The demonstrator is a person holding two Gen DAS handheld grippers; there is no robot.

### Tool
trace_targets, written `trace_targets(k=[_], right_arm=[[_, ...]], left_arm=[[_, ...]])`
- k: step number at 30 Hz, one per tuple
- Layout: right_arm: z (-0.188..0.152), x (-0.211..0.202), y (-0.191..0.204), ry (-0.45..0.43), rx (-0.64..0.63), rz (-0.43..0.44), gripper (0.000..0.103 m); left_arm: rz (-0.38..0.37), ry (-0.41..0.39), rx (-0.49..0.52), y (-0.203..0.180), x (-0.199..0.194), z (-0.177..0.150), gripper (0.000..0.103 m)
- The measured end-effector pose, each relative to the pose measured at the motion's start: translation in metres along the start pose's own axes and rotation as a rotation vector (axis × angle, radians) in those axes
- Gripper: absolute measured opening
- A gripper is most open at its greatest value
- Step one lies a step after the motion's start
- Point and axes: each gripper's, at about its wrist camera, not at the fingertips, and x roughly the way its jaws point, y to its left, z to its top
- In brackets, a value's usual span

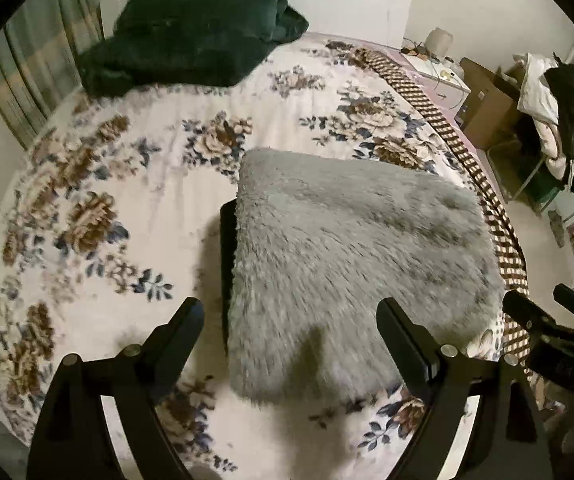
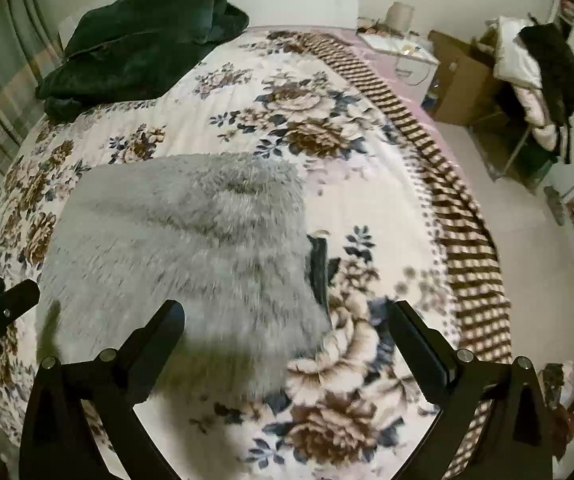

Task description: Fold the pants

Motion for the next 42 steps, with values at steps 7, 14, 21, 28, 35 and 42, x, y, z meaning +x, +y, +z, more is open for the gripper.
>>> trace_targets(k=[7,14,21,28,35,42], right_arm=[[-0.035,-0.101,-0.008,-0.106,-0.001,-0.010,0.103],[-0.078,-0.212,-0.024,-0.223,-0.019,-0.003,0.103],[-0.136,-0.321,-0.051,-0.314,-0.010,0.032,0.103],[-0.196,-0.418,-0.071,-0.401,-0.037,0.049,0.103],[-0.239,-0.500,-0.083,-0.495,-0.060,0.032,0.103],[-0.262,-0.547,-0.082,-0.497,-0.046,0.051,0.103]], left_arm=[[0.026,-0.083,-0.012,-0.015,-0.075,-0.023,0.088],[0.047,-0.180,-0.024,-0.037,-0.166,-0.063,0.088],[0.076,-0.274,-0.019,-0.061,-0.255,-0.114,0.088],[0.107,-0.348,-0.043,-0.079,-0.322,-0.162,0.088],[0.109,-0.401,-0.052,-0.087,-0.373,-0.197,0.088],[0.085,-0.409,-0.049,-0.080,-0.397,-0.214,0.088]])
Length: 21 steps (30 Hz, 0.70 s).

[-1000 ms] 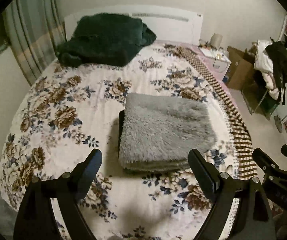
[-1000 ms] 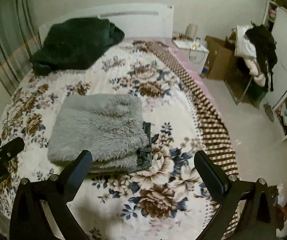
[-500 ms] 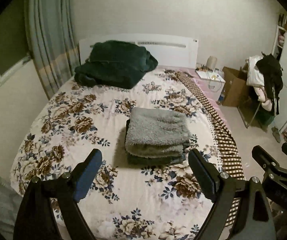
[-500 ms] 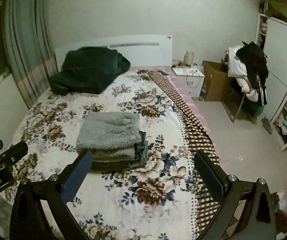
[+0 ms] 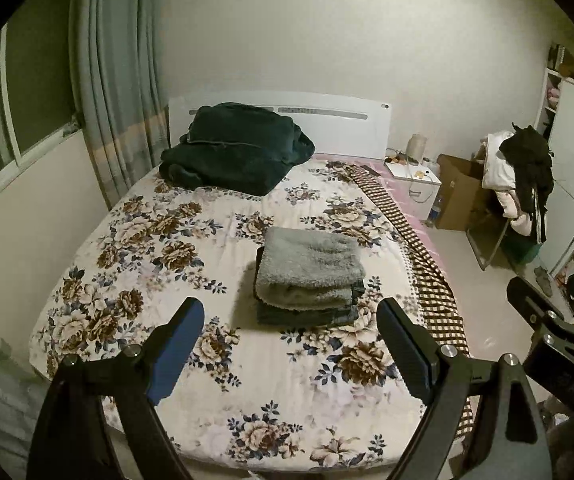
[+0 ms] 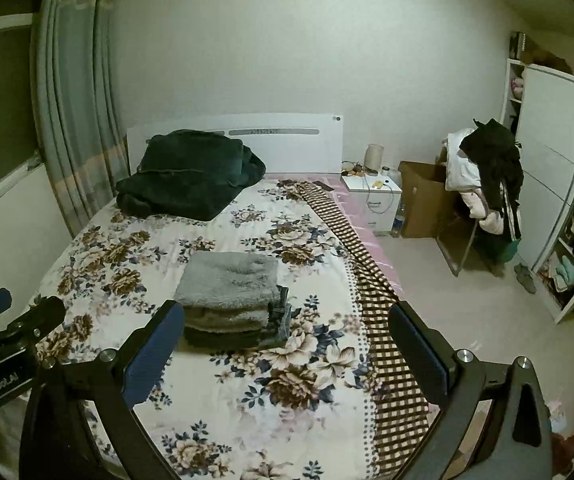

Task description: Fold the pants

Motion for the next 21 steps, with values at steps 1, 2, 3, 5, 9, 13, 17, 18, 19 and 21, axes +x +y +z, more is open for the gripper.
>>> trace_targets(k=[1,2,3,5,9,13,17,18,19,21], right_arm=[[0.002,0.000,0.000,0.004,0.005,0.006,0.103],[0.001,-0.003,0.000,0.004,0.012,0.010,0.103],[0.001,-0.008,0.001,0.004,0.015,0.009,0.103],[0.000,-0.011,0.004,0.006,0.014,0.010,0.103],[0.000,-0.013,0.008,0.018,0.022,0.019,0.103],[-0.001,-0.009,0.014,0.028,0.022,0.025,0.103],[-0.001,-0.005,0.019,0.041,0.022,0.034,0.103],[-0.001,-0.005,0.019,0.040,0.023,0.035,0.103],[-0.001,-0.004,0.019,0.039,0.021,0.034,0.103],[-0.001,-0.004,0.020,0.040,0.021,0.034,0.103]], left_arm=[[0.003,-0.002,0.001,0.001,-0.003,0.000,0.088],[0.007,-0.001,0.005,0.003,-0.004,-0.001,0.088],[0.011,0.002,0.008,0.004,-0.004,-0.001,0.093],[0.016,0.001,0.013,0.007,-0.008,-0.004,0.099],[0.024,-0.008,0.012,0.015,-0.010,-0.004,0.100],[0.035,-0.011,0.004,0.018,-0.013,-0.007,0.100],[0.043,-0.008,0.003,0.020,-0.012,-0.008,0.100],[0.043,-0.010,0.003,0.020,-0.012,-0.008,0.100],[0.044,-0.010,0.003,0.020,-0.013,-0.008,0.100],[0.043,-0.009,0.002,0.021,-0.013,-0.008,0.100]])
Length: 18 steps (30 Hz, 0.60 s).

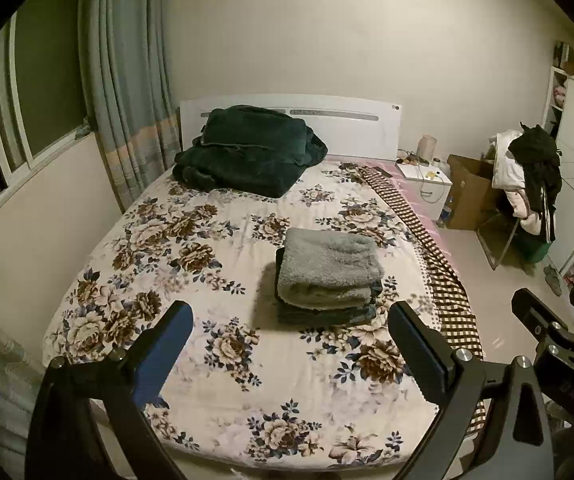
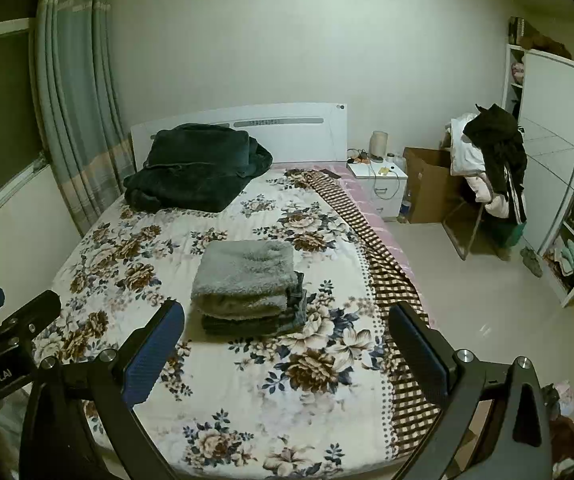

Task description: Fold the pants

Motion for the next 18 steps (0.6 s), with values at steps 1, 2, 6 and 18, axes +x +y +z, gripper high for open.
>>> trace_targets(k=[1,2,6,18], right_arm=[[-0.0004,0.0001,0.0001,0.001,0.001,0.003,0.103],[-0.0007,0.0002,-0.0001,0.001,0.000,0.004,0.103],[0.0004,0.0013,0.0011,0.005,0.000,0.007,0.103],[0.0052,0.0027,0.0028,0.005,0.002,0.011,0.103]], left_arm=[[0.001,-0.001,0.000,0.0001,0.0000,0.0001,0.100],[0.001,-0.001,0.000,0.0003,0.0001,0.0003,0.100],[-0.001,0.001,-0.002,0.0006,-0.0003,0.0006,0.100],[0.000,0.001,0.000,0.0020,0.0005,0.0019,0.100]])
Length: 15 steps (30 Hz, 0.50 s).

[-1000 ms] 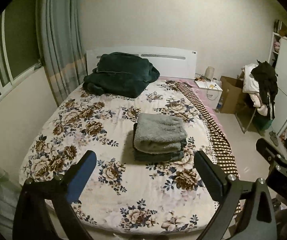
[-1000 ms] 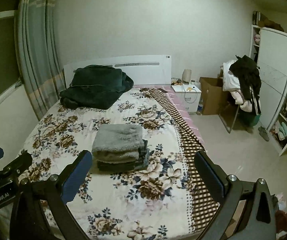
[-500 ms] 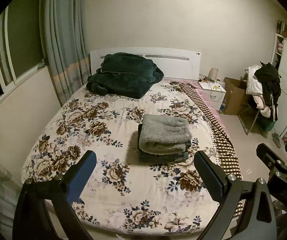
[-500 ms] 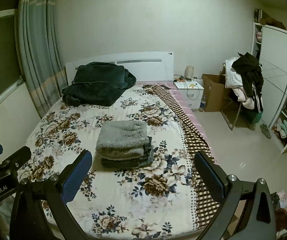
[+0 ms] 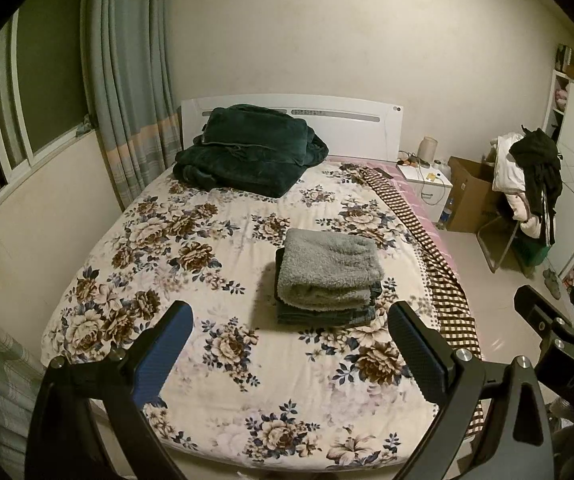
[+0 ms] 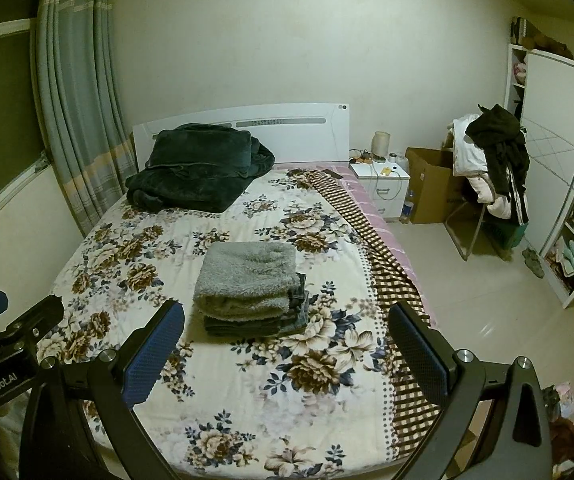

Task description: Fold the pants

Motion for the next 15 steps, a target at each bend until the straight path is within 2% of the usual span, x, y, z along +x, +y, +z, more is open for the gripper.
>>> trace_targets(k=[15], right_arm=[[0.0035,0.0037,0.0027,0.013,0.003,0.011,0.103]], left_arm=[[0.006,0.001,-0.004,0.0006,-0.0026,-0.0003,0.100]])
